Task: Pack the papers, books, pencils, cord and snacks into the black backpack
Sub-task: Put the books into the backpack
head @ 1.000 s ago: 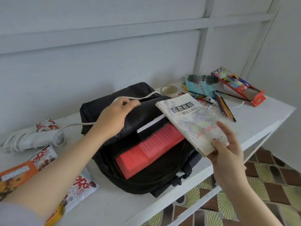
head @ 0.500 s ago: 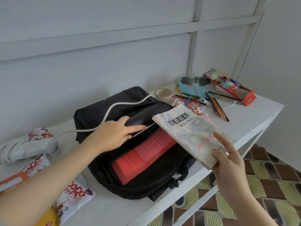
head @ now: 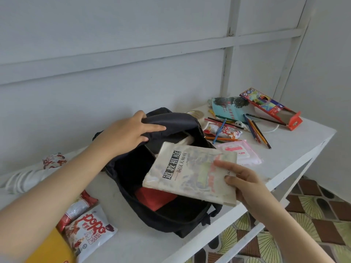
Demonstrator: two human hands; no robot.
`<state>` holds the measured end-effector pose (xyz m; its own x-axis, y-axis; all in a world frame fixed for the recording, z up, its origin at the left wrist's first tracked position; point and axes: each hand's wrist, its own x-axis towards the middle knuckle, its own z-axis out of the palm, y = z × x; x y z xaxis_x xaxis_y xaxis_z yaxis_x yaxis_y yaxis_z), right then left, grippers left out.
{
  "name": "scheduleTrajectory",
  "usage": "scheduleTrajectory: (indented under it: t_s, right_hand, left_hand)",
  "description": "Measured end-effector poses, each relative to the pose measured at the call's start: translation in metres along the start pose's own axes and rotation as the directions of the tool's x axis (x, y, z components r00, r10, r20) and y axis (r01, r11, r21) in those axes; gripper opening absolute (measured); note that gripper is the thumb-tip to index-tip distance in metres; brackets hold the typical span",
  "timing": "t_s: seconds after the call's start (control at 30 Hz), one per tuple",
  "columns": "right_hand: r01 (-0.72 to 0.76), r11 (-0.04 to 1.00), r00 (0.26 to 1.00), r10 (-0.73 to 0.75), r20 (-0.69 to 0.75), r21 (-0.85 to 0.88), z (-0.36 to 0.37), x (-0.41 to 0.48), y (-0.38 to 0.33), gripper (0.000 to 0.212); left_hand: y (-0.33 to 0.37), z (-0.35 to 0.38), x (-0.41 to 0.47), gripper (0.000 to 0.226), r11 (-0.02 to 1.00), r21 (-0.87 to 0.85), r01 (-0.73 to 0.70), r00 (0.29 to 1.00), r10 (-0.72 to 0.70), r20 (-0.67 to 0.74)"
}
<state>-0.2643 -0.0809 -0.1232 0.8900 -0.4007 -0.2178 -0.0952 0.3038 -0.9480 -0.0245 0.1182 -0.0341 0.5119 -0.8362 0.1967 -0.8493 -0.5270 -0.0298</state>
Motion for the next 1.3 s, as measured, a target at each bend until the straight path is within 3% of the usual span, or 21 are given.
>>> scheduleTrajectory:
  t_s: [0.3,0.4,0.53,0.67,0.93,1.3]
  right_hand:
    - [0.009,0.999,0.996,-0.006,-0.087,0.038,0.065,0.071,-0.002,0.033]
    - [0.000,0.997,0.999,0.004,-0.048,0.074,0.082,0.087,0.003,0.051]
    - [0.002,0.972,0.984,0.040,0.171,-0.236,0.092,0.092,-0.004,0.075]
    - [0.029,0.904,0.990,0.034,0.140,-0.425,0.099,0.104,-0.006,0.076]
    - [-0.004,0.837,0.999,0.028,0.035,-0.548,0.111,0.135,-0.003,0.072]
    - [-0.037,0.831,0.996,0.077,0.048,-0.555,0.097,0.156,0.001,0.058]
  left_hand:
    - [0.010,-0.014,-0.001,0.051,0.999,-0.005,0.043,0.999,-0.043,0.009]
    - [0.011,-0.017,-0.003,0.052,0.999,0.000,0.052,0.998,-0.052,0.020]
    - [0.012,-0.018,-0.007,0.053,0.998,-0.008,0.060,0.998,-0.059,0.018]
    - [0.015,-0.015,-0.009,0.053,0.998,-0.006,0.063,0.998,-0.063,0.006]
    - [0.015,-0.014,-0.013,0.054,0.998,-0.007,0.059,0.998,-0.059,-0.002]
    - [0.008,-0.010,-0.010,0.053,0.994,-0.070,0.089,0.996,-0.088,0.016]
